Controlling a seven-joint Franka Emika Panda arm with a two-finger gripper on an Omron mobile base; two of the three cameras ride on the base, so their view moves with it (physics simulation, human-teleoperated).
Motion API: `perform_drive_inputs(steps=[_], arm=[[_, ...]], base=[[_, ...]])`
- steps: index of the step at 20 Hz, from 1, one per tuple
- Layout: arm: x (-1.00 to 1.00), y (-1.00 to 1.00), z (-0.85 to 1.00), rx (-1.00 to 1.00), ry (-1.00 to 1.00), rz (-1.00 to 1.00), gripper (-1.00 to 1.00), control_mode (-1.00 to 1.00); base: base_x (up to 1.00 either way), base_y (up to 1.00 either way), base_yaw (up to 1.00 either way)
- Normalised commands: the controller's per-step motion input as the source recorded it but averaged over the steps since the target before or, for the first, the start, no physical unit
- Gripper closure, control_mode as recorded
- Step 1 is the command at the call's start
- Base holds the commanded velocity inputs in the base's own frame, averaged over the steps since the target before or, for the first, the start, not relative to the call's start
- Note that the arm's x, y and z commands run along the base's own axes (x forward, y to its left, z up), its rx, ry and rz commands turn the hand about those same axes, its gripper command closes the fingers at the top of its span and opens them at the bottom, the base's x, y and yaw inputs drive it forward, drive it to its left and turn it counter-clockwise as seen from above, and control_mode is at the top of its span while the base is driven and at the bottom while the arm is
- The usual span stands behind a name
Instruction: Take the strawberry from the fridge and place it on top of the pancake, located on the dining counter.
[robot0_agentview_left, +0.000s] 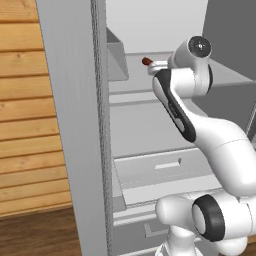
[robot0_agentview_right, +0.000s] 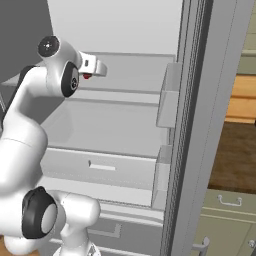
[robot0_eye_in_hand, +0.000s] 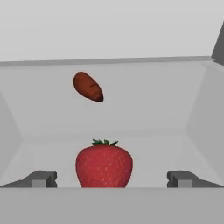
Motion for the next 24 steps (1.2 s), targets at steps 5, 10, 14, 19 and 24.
perform_drive_inputs(steps=[5, 10, 14, 19, 24], arm=[[0.14, 0.0, 0.0, 0.0, 0.13, 0.0, -1.0, -1.0], [0.06, 0.0, -0.04, 0.0, 0.0, 0.0, -1.0, -1.0], [0.01, 0.0, -0.22, 0.0, 0.0, 0.0, -1.0, -1.0], [0.19, 0.0, -0.11, 0.0, 0.0, 0.0, -1.0, -1.0], [0.28, 0.0, -0.05, 0.0, -0.01, 0.0, -1.0, -1.0]], base=[[0.0, 0.0, 0.0], [0.0, 0.0, 0.0], [0.0, 0.0, 0.0], [0.0, 0.0, 0.0], [0.0, 0.0, 0.0]])
